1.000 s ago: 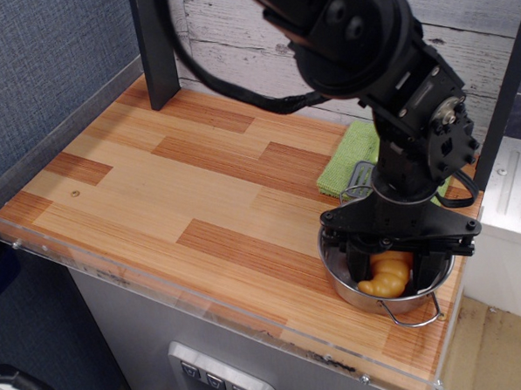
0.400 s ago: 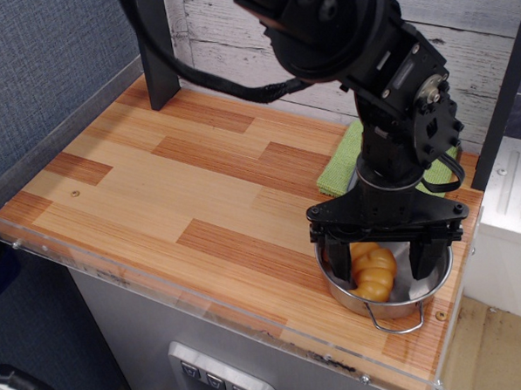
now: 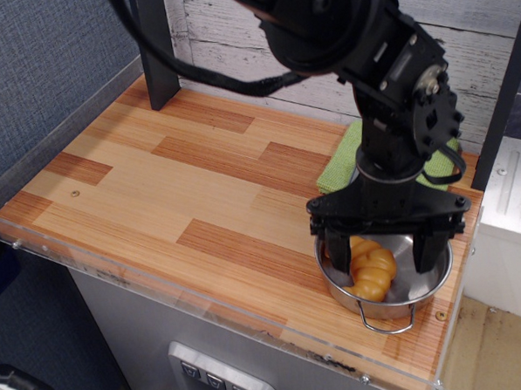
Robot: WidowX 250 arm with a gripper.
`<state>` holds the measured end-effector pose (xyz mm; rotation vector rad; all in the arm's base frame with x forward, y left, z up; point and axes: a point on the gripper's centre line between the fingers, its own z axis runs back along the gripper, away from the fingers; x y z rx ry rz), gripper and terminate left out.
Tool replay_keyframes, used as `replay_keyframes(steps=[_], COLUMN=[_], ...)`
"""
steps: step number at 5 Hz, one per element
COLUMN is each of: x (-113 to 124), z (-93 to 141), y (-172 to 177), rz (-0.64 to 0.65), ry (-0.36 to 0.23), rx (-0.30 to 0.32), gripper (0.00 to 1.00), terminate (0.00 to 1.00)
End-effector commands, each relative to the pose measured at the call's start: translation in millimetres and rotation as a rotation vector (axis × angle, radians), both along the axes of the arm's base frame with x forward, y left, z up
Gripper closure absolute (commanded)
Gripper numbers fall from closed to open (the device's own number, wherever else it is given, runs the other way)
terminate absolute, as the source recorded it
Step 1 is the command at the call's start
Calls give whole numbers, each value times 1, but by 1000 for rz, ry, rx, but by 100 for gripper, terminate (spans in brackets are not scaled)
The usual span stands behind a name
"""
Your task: Put the prawn in the pan.
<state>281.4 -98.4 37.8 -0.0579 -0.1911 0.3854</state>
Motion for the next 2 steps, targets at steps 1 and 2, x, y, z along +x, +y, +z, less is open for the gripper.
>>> replay_keyframes(steps=[1, 2], x=[0, 0], z=[69, 92], y=[15, 27], rz=[27, 69], ry=[-98, -138], rx=[24, 26], gripper=[0, 0], terminate=[0, 100])
